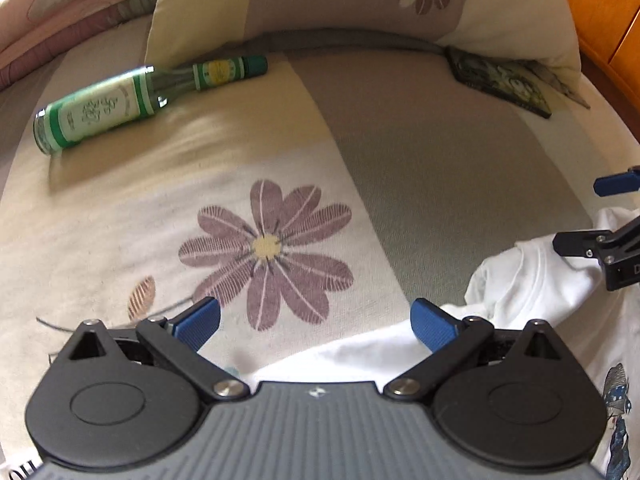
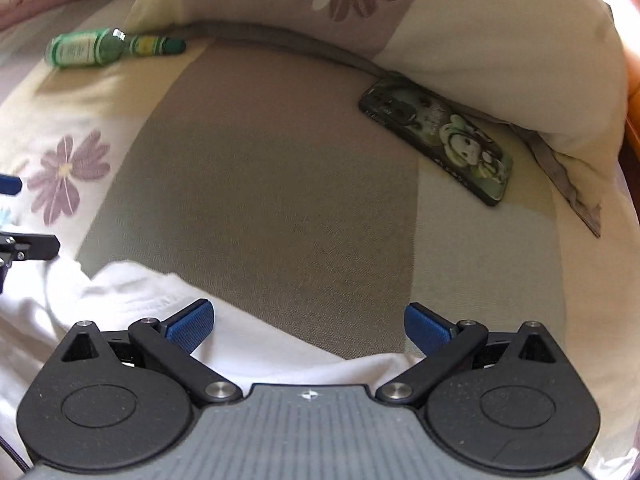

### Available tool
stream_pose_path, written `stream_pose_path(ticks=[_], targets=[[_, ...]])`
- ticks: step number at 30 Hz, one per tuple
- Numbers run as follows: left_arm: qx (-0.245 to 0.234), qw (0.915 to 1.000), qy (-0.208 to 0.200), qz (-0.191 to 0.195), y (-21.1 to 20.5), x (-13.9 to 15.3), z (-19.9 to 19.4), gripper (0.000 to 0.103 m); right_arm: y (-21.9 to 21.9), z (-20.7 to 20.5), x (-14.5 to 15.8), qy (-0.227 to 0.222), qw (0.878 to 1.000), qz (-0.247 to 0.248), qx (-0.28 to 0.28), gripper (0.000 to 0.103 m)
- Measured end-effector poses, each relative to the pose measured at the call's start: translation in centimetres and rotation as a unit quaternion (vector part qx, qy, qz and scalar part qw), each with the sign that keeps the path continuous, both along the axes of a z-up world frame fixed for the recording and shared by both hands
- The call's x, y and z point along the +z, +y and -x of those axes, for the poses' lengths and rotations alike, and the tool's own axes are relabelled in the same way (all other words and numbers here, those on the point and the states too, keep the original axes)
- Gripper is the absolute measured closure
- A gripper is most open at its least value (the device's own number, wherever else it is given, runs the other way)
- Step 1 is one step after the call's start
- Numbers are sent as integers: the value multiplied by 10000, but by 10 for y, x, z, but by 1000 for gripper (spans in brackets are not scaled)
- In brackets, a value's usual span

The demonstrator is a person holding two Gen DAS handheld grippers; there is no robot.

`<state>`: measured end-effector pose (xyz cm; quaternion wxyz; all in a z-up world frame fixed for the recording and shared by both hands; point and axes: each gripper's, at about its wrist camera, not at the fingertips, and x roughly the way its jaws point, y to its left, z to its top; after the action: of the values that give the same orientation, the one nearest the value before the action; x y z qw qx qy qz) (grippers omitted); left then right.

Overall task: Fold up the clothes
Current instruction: 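Lower the right gripper onto the shirt edge and close on the fabric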

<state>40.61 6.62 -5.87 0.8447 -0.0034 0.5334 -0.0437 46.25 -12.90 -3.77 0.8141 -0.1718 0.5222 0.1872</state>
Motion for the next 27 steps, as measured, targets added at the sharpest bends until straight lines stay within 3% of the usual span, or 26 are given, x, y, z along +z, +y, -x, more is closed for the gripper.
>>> stream_pose_path(ticks=[14, 18, 23, 25, 27], targets=[[189, 9984, 538, 50, -6, -4, 60, 3, -9, 56, -8, 497, 9946, 34, 912, 0], [99, 9985, 490, 213, -6, 7, 54, 3, -8, 46, 13, 479, 9905, -478, 1196, 0], [-569, 9971, 250, 443, -14, 19, 22, 3, 6, 3, 26, 859, 9730, -1210, 1768, 0], [-1129, 9906, 331, 696, -20, 18, 8, 3, 13, -15, 22, 1282, 9594, -1501, 2016, 0], [-1739, 9787, 539, 945, -27, 13, -3, 3, 17, -28, 14, 1806, 9433, -1708, 2201, 0]])
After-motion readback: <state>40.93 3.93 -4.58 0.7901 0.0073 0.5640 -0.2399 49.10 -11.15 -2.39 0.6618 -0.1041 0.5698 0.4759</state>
